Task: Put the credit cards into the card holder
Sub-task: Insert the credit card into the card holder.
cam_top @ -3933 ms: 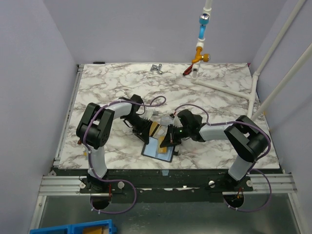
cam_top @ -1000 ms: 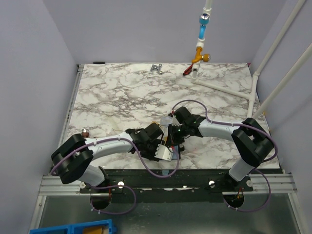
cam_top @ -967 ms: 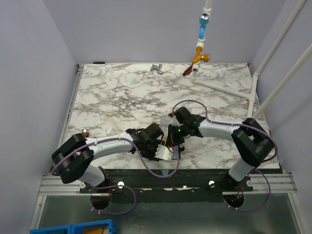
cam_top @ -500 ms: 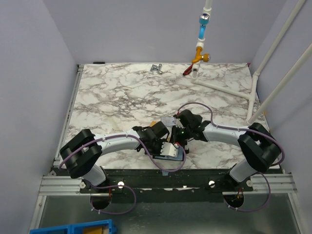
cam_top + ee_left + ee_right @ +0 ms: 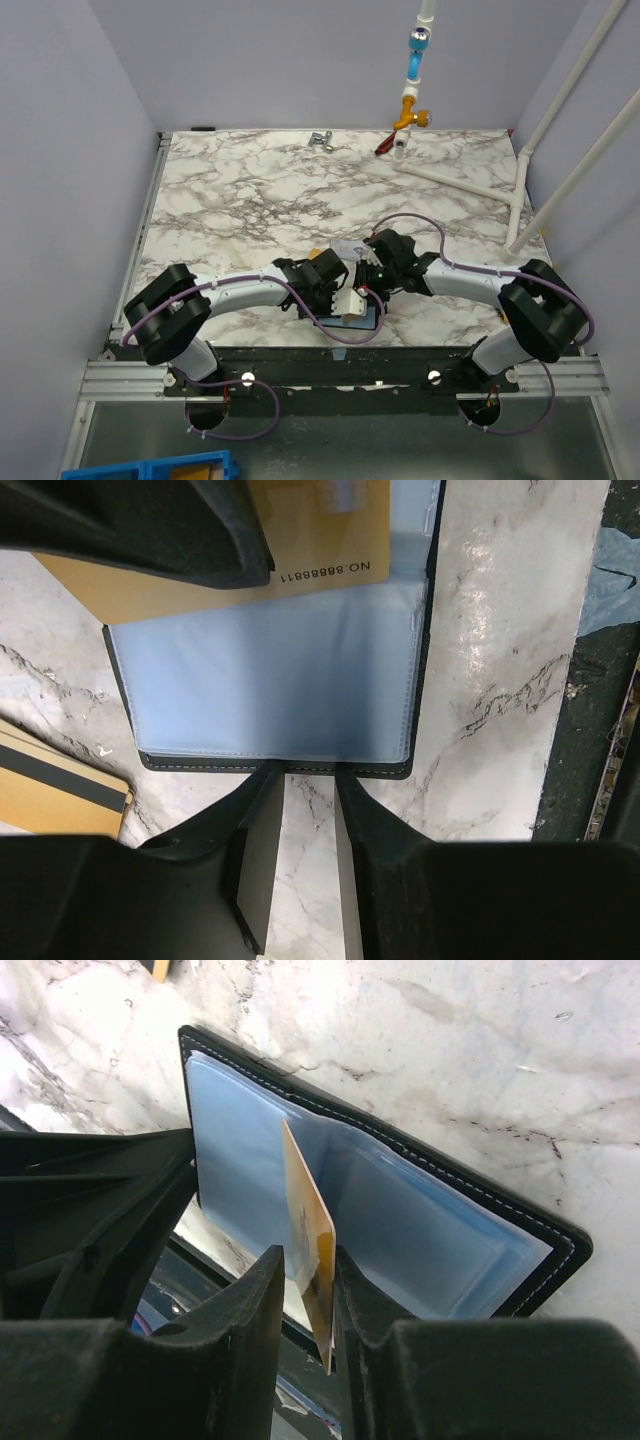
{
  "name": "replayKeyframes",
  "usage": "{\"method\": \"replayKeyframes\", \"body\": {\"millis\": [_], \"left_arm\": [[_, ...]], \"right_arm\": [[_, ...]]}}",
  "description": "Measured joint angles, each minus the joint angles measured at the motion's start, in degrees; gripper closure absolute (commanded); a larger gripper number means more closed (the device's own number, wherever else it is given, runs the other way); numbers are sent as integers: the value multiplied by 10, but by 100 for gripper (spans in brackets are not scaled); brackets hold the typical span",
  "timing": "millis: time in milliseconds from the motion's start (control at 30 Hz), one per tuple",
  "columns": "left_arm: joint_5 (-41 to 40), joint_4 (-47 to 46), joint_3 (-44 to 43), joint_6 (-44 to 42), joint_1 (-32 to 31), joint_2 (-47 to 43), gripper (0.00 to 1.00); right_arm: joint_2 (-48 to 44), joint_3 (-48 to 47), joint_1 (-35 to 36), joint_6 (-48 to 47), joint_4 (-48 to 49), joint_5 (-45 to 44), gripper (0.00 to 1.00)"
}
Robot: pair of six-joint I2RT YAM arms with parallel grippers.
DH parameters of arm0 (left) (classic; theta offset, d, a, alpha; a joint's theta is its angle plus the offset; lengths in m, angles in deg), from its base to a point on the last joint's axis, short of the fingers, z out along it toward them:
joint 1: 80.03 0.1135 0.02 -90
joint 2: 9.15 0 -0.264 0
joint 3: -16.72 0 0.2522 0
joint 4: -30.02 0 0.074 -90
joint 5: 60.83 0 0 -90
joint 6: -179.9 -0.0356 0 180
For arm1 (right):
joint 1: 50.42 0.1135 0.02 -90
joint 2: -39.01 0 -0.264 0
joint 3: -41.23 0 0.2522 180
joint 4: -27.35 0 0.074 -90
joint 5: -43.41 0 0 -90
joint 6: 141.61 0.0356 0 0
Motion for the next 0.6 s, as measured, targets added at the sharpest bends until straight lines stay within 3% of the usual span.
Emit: {"method": "replayKeyframes", "body": {"millis": [167,367,600], "left_arm": [[-2,0,0,8,0,0,73],[-3,0,0,12,0,0,74],[-3,6,-6,16,-2,5,80]], "right_arm": [[-17,1,-1,4,-3,-6,74],[-35,12,-2,14,-3,-13,99],[-61,45,-3,42,9,-22,99]]}}
